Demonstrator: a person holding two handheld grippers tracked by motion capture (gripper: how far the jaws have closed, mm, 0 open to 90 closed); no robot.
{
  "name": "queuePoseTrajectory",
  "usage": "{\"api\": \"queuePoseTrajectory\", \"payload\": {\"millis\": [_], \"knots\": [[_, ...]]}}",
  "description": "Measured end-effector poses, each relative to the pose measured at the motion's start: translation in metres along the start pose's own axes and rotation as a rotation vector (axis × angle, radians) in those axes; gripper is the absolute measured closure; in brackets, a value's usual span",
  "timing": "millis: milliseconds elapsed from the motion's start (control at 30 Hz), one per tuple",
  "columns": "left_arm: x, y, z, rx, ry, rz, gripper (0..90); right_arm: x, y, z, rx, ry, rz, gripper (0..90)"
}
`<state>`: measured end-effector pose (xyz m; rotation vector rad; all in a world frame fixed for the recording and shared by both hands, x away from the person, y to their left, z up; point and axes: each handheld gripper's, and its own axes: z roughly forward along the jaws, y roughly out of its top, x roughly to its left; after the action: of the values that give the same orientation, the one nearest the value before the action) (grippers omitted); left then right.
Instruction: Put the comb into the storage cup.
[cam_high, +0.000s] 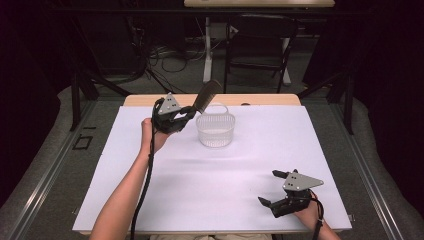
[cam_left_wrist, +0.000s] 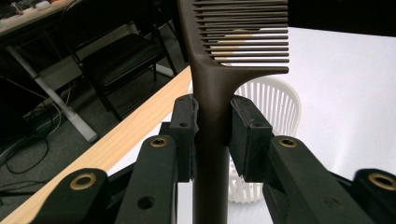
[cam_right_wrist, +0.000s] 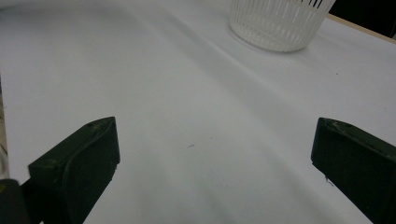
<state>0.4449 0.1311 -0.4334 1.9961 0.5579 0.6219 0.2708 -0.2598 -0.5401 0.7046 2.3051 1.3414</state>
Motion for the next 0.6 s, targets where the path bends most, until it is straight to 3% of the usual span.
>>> {"api": "queuePoseTrajectory", "payload": {"millis": [600], "knots": [[-0.0014,0.0059,0.0083,-0.021,-0.003,0.011,72.4,0.0001,0.0,-0.0004,-0.001,-0.001,0.0,1.0]]}}
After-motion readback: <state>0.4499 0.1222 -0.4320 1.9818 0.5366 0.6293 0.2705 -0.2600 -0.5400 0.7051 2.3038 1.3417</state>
